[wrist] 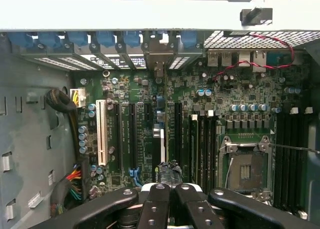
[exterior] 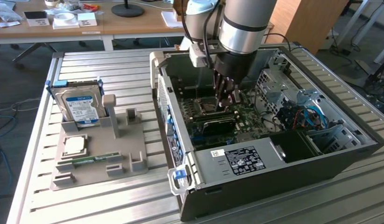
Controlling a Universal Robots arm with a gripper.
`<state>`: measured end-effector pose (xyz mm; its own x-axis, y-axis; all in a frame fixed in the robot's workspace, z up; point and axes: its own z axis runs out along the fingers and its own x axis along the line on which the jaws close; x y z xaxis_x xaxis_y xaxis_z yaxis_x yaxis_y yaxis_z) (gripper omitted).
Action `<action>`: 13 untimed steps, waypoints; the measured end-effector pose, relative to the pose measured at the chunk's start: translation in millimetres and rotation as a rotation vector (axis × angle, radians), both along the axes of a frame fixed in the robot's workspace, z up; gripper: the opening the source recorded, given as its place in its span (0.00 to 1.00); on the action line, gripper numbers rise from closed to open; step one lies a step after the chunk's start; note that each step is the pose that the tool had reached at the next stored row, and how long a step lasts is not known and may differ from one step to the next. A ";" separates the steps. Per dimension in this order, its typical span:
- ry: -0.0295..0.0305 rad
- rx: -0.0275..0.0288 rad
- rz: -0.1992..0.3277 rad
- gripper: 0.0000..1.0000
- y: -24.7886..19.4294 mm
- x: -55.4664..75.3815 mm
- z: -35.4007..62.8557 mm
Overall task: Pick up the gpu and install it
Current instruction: 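Press down on the gpu until it lock into place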
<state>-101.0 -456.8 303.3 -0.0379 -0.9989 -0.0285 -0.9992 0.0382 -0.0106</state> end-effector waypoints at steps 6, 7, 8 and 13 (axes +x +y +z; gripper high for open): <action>0.0000 -0.0001 0.000 0.11 0.0 0.0 -2.1; 0.0001 -0.0002 0.000 0.11 0.0 0.0 -2.3; 0.0001 -0.0001 0.000 0.11 0.0 0.0 -2.5; 0.0000 0.0000 0.000 0.11 0.0 0.0 -4.1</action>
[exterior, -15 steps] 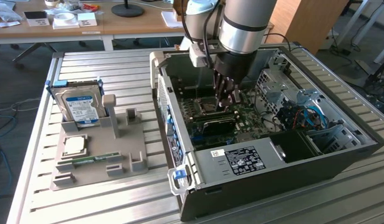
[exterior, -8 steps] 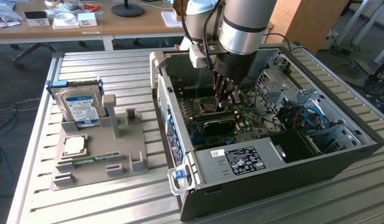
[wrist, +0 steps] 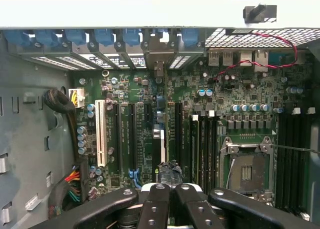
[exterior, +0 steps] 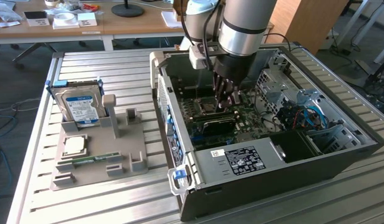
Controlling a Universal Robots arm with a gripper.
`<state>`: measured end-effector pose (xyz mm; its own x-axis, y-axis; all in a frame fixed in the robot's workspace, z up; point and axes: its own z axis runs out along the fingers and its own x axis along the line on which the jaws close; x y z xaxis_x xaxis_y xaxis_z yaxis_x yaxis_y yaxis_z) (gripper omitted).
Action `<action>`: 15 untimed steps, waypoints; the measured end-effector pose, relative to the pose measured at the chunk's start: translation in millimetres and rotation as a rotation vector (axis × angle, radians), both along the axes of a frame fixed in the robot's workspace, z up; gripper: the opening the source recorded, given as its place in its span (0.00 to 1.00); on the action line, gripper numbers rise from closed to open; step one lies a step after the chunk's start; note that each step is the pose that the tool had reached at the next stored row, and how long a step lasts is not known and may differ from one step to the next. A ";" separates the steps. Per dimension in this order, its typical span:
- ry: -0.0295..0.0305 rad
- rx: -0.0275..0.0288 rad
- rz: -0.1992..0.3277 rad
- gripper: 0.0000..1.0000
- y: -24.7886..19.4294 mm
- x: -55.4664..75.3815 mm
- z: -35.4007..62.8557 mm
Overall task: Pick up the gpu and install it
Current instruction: 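Press down on the gpu until it lock into place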
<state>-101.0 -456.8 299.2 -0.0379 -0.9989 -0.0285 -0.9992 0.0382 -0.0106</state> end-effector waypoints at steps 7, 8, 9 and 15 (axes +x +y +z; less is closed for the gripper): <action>0.0000 0.0001 0.000 0.11 0.1 0.1 -3.6; 0.0001 -0.0001 0.000 0.11 0.1 0.0 -3.6; 0.0000 0.0001 0.000 0.11 0.1 0.0 -5.1; 0.0000 0.0002 0.000 0.11 0.2 0.0 -7.5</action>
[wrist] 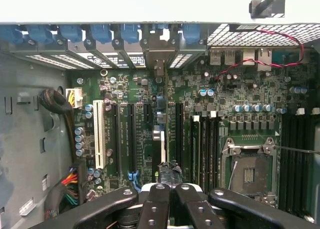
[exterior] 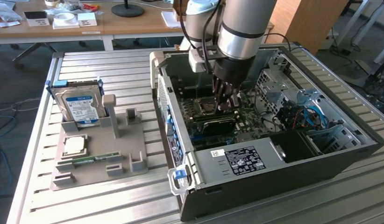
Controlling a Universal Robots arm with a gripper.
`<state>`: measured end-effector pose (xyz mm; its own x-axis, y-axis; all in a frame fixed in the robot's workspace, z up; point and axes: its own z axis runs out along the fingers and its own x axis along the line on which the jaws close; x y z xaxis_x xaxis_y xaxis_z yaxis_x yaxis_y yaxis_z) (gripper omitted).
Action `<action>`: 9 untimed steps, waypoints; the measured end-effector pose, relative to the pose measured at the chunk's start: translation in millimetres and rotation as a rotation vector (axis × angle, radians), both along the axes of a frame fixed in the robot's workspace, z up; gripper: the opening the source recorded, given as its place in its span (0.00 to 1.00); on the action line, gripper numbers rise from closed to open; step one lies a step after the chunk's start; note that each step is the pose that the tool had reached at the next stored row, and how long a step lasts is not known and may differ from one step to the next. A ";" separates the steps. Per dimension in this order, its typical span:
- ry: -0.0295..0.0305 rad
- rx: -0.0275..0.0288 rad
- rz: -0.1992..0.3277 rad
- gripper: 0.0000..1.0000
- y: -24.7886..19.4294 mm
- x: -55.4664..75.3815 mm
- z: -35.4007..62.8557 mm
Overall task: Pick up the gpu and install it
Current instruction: 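Press down on the gpu until it lock into place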
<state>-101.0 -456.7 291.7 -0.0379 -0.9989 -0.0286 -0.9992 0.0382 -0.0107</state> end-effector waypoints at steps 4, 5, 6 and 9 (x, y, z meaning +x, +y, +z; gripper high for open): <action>0.0001 -0.0003 0.000 0.11 0.0 0.0 -0.3; 0.0000 -0.0001 0.000 0.11 0.0 0.0 -0.4; 0.0000 -0.0001 0.000 0.11 0.0 0.0 -0.4; 0.0001 -0.0002 0.000 0.11 0.0 0.0 -0.5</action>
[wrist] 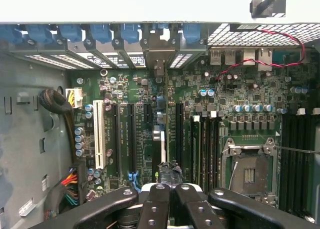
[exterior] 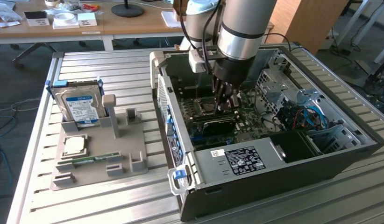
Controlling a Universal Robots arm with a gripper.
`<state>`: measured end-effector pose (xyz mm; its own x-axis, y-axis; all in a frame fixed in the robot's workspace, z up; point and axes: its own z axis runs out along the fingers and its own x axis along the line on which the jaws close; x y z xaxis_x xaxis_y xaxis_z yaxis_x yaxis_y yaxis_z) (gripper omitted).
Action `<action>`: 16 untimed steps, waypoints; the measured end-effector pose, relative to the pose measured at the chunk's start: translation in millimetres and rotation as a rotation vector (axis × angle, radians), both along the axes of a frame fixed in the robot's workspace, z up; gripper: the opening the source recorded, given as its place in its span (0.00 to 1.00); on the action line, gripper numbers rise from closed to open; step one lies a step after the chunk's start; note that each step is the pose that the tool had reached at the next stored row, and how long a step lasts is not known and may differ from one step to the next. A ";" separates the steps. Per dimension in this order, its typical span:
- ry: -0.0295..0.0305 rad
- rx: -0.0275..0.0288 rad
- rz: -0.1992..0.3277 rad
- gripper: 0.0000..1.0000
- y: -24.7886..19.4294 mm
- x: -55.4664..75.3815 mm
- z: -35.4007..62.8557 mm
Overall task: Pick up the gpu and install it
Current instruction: 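Press down on the gpu until it lock into place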
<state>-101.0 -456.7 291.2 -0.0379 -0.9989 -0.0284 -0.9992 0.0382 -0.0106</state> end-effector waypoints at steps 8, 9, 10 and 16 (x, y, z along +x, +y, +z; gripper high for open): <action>-0.0001 0.0002 0.000 0.11 0.1 -0.7 -0.7; -0.0001 0.0002 0.000 0.11 0.1 -1.0 -0.7; -0.0001 0.0001 0.000 0.11 0.1 -1.3 -0.8; 0.0000 0.0000 0.000 0.11 0.6 -1.9 -5.1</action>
